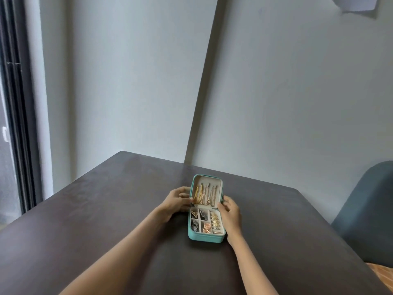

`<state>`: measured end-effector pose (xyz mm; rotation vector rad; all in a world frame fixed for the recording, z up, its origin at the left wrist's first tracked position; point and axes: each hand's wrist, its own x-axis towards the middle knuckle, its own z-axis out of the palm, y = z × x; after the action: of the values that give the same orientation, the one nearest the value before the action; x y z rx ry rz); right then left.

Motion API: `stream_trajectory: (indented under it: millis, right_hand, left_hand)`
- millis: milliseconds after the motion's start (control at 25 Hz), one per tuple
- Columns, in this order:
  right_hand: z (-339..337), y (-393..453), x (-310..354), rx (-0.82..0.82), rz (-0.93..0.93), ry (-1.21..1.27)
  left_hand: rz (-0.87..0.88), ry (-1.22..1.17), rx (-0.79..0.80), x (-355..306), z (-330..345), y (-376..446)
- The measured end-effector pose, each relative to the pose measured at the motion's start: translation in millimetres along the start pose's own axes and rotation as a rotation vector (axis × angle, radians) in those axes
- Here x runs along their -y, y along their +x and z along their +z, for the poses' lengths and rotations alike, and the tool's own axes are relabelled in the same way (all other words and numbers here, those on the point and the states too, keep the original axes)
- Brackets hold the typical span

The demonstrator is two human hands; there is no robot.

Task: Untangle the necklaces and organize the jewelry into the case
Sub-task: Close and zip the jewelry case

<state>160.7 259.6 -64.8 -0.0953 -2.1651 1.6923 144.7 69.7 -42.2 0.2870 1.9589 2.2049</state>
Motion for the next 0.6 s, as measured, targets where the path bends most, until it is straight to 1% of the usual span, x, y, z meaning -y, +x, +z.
stream_trajectory:
  millis: [120,280,440,600]
  right_hand:
    - [-11.6,12.0,-3.1,0.044,0.0,0.088]
    - [-16.1,22.2,-9.1,0.107,-0.009,0.14]
    - [-14.7,18.3,-4.6,0.097,0.0,0.213]
    - [-15.3,10.1,-2.3,0.066,-0.004,0.22]
  left_hand:
    - [0.056,0.001,0.04,7.6,7.0,15.5]
    - [0.06,-0.062,0.138,12.4,1.3,23.1]
    - [0.119,-0.085,0.169,13.5,1.2,17.1]
    - [0.185,-0.05,0.151,17.0,3.4,10.5]
